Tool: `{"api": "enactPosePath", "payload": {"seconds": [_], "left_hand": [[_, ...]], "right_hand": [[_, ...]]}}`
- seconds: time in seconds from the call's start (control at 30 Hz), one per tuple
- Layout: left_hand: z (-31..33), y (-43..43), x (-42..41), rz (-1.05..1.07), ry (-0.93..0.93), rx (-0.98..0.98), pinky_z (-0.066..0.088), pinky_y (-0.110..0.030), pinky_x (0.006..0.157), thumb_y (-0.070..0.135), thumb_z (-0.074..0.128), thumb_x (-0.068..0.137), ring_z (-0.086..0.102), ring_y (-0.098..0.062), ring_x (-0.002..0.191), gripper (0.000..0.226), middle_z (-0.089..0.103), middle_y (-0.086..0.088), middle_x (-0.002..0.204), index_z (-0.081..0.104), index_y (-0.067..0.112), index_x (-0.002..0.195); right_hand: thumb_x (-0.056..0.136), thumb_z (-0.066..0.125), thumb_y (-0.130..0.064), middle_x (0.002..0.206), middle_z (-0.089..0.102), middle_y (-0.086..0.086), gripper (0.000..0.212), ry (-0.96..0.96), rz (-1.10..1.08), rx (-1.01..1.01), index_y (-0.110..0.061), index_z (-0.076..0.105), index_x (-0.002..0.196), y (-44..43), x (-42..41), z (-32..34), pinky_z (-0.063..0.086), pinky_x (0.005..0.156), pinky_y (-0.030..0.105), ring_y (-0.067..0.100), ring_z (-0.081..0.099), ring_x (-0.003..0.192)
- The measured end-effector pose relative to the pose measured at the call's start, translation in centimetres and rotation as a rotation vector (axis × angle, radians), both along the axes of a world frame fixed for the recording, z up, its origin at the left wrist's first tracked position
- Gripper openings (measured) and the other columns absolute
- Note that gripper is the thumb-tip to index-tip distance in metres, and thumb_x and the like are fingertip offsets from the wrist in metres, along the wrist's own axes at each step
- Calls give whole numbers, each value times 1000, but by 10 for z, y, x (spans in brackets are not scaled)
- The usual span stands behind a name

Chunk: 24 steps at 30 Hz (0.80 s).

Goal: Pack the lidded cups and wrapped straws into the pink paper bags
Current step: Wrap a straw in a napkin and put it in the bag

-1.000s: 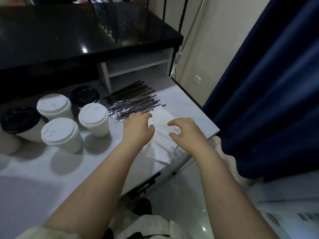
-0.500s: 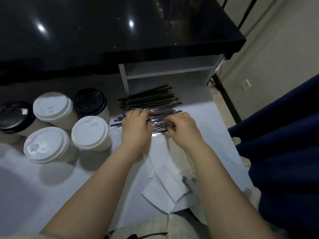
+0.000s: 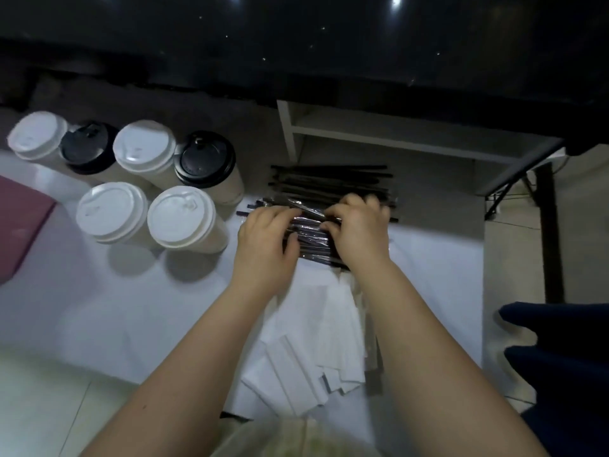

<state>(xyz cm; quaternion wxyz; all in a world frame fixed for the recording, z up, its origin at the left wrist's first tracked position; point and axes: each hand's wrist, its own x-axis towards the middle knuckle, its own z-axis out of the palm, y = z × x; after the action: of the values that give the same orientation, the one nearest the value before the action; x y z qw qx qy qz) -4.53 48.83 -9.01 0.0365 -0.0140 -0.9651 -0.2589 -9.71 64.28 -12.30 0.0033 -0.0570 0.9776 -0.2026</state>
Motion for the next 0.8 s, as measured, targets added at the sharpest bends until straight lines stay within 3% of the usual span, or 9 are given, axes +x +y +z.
{"api": "enactPosePath", "payload": {"seconds": [0.33, 0.43, 0.53, 0.63, 0.73, 0.8], "left_hand": [[22, 5, 7, 72, 84, -67, 41, -45, 98, 4, 65, 81, 54, -32, 113, 39, 64, -9, 118, 65, 8, 120], [31, 8, 7, 66, 121, -76, 42, -44, 96, 5, 64, 81, 54, -30, 112, 40, 63, -7, 118, 65, 10, 120], [39, 9, 6, 44, 144, -84, 43, -46, 95, 5, 64, 81, 55, -30, 112, 40, 63, -8, 118, 64, 9, 121], [46, 6, 8, 69, 162, -72, 43, -48, 95, 3, 64, 81, 56, -31, 111, 39, 64, -9, 117, 65, 8, 120], [56, -1, 16, 93, 188, -59, 43, -46, 95, 4, 65, 81, 56, -31, 110, 38, 64, -7, 116, 65, 10, 119], [64, -9, 26, 113, 214, -61, 43, -47, 93, 6, 65, 81, 57, -30, 110, 37, 65, -6, 115, 66, 11, 118]], "right_hand": [[97, 53, -21, 105, 65, 5, 15, -43, 14, -107, -16, 66, 104, 14, -12, 15, 29, 83, 36, 30, 52, 103], [97, 50, -13, 96, 67, 1, 12, -5, -19, -187, -15, 59, 104, 24, -10, 30, 30, 73, 32, 28, 55, 90], [94, 44, -6, 84, 54, -11, 18, -91, -6, -204, -21, 48, 103, 29, -11, 43, 28, 54, 27, 19, 49, 76], [100, 42, -21, 84, 52, -10, 10, -230, 61, -295, -23, 46, 108, 27, -8, 53, 32, 55, 29, 13, 48, 71], [96, 50, -45, 80, 58, -10, 15, -317, 86, -536, -30, 49, 97, 16, 3, 65, 39, 60, 31, 9, 52, 71], [95, 55, -40, 74, 55, -10, 14, -335, 134, -595, -29, 50, 89, 2, 12, 71, 37, 59, 29, 7, 49, 65]]}}
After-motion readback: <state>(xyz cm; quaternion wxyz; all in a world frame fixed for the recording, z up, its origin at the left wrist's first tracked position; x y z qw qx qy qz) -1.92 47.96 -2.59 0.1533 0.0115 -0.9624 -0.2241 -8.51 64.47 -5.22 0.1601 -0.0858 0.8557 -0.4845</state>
